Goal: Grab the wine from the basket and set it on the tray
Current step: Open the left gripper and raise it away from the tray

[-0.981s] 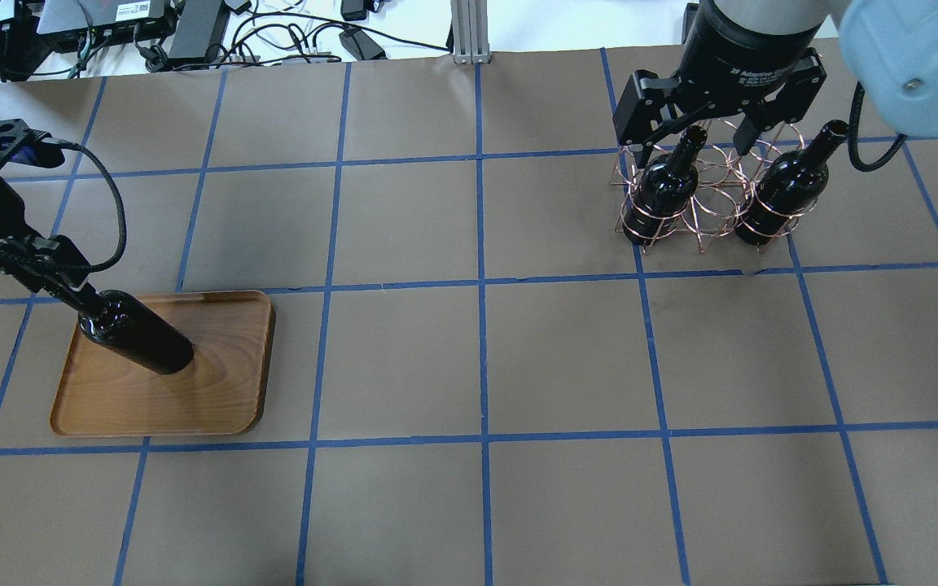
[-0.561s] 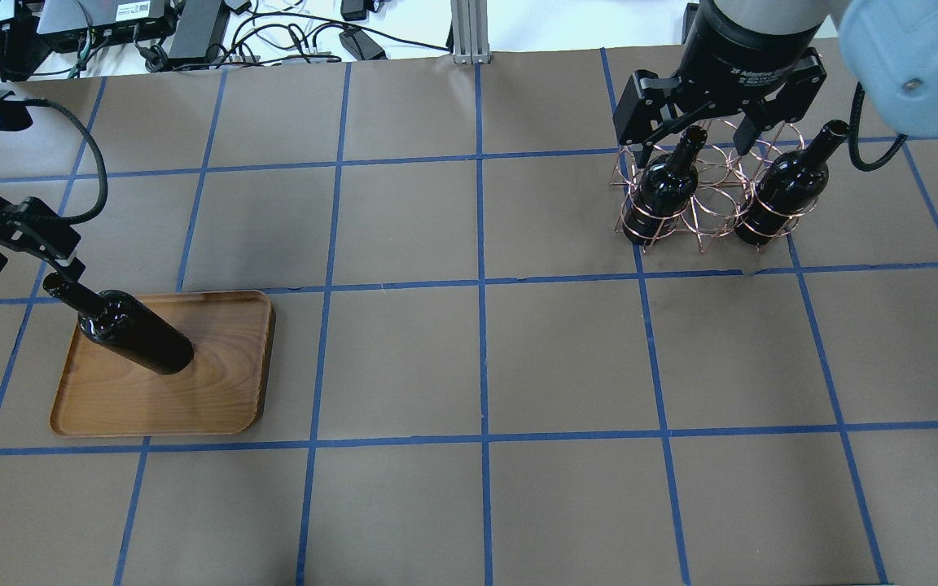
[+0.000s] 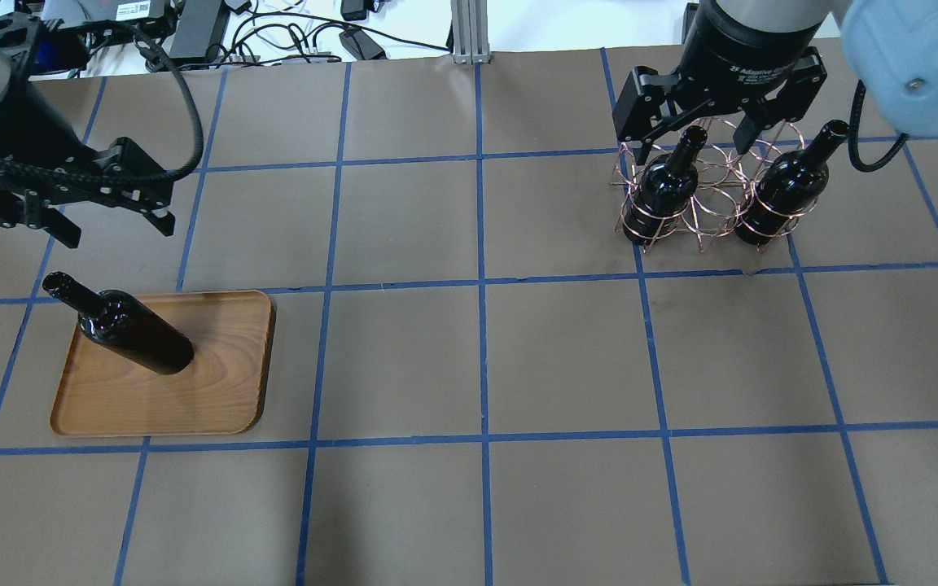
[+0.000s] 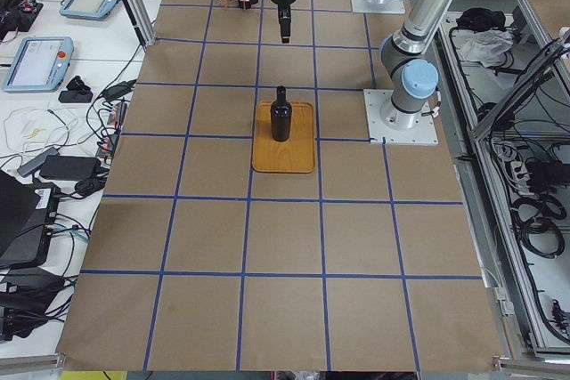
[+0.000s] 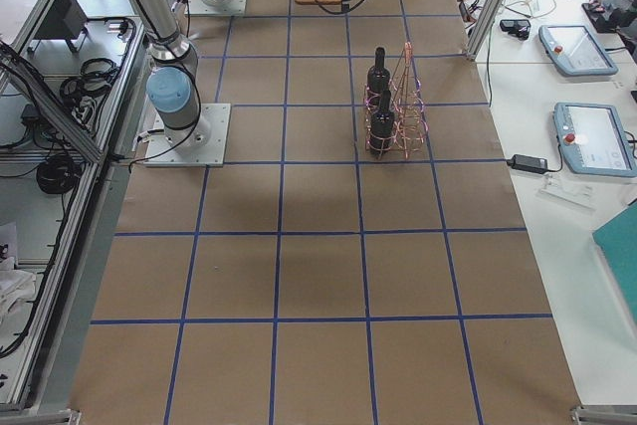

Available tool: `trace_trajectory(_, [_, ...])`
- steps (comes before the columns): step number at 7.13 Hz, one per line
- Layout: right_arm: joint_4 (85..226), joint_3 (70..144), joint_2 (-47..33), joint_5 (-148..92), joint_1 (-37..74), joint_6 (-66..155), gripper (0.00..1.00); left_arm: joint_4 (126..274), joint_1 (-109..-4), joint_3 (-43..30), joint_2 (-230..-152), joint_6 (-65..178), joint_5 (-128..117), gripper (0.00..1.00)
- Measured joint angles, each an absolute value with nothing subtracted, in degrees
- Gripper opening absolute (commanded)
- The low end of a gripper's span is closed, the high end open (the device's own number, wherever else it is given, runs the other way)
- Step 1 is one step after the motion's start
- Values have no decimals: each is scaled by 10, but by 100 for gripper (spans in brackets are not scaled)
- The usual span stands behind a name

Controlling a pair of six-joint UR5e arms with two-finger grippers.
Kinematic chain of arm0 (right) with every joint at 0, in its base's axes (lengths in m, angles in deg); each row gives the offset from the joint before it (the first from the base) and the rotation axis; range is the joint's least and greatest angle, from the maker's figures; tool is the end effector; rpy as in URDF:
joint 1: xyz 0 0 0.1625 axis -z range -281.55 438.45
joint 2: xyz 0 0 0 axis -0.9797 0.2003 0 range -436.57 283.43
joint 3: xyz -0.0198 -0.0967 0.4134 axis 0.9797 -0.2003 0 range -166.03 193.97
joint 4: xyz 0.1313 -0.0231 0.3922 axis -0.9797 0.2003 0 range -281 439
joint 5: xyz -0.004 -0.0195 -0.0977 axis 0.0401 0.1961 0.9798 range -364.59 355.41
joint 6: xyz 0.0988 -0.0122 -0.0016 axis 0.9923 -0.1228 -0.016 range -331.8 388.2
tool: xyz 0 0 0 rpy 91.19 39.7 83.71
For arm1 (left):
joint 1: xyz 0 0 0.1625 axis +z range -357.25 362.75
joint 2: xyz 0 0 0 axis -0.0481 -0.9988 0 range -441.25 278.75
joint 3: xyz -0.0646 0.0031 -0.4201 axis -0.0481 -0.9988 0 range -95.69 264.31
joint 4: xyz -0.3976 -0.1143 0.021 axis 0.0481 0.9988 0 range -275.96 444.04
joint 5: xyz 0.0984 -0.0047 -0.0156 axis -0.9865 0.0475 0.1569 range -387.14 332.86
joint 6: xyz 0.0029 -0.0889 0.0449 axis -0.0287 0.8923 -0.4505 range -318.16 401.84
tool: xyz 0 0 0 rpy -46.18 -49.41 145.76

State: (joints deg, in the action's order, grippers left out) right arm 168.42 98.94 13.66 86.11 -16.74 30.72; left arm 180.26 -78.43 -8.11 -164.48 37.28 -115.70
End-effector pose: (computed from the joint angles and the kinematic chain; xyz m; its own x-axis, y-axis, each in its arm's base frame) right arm 0.1763 -0.4824 0.5323 -0.9989 -0.0456 0.0087 -0.0461 0.9956 -0.0821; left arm -0.0672 -0.4531 0.5115 -0.9968 -0.0749 0.0276 -0.0740 0.9968 0.0306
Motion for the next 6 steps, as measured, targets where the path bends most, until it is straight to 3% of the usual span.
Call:
trace_trajectory(2, [1683,989,137,849,-167,332,100,1786,-849,-84,-1645,405,-1159,100])
trace_trajectory(6, [1660,988,137,854,-168,332,100,1780,-872,-90,-1634,381,-1167,100])
